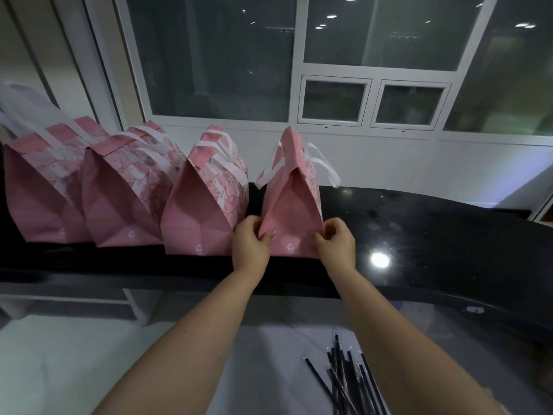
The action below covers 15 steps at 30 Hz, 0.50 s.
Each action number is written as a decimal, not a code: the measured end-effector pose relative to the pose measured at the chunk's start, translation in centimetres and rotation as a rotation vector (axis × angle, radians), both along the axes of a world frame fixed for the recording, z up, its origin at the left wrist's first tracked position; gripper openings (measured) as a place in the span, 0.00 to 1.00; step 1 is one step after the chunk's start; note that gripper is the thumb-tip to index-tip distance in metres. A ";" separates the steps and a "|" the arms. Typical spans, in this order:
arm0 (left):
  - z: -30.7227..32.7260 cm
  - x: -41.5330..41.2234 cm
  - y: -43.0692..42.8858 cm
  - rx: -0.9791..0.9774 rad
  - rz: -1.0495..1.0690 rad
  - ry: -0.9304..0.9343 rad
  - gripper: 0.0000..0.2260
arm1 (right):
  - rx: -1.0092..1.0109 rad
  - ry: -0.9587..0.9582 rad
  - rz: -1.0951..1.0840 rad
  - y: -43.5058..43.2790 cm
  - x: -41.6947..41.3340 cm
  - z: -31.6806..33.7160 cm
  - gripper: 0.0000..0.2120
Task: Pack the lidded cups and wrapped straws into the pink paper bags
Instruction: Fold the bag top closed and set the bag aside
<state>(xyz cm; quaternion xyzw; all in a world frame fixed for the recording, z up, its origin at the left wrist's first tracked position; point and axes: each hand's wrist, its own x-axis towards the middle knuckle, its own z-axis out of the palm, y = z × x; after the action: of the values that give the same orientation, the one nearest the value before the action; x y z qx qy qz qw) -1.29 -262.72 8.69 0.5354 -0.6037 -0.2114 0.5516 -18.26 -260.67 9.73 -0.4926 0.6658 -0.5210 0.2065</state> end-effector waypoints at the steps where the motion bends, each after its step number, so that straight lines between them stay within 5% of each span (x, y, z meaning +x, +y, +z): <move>1: -0.5 0.2 0.3 0.019 0.009 0.005 0.11 | 0.004 0.007 0.005 0.2 0.0 -0.4 0.09; 9: -1.7 1.3 2.6 -0.009 0.095 -0.128 0.08 | 0.001 -0.061 -0.007 1.5 -0.2 -1.6 0.09; 15: -1.2 2.9 3.4 0.025 0.213 0.063 0.08 | 0.026 -0.026 0.091 1.6 1.4 -1.4 0.08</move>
<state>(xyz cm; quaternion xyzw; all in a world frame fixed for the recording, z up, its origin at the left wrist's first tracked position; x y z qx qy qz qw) 1.60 -259.34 7.50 0.5966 -0.5231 -0.1758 0.5828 -16.82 -259.08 8.35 -0.5127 0.6468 -0.5087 0.2449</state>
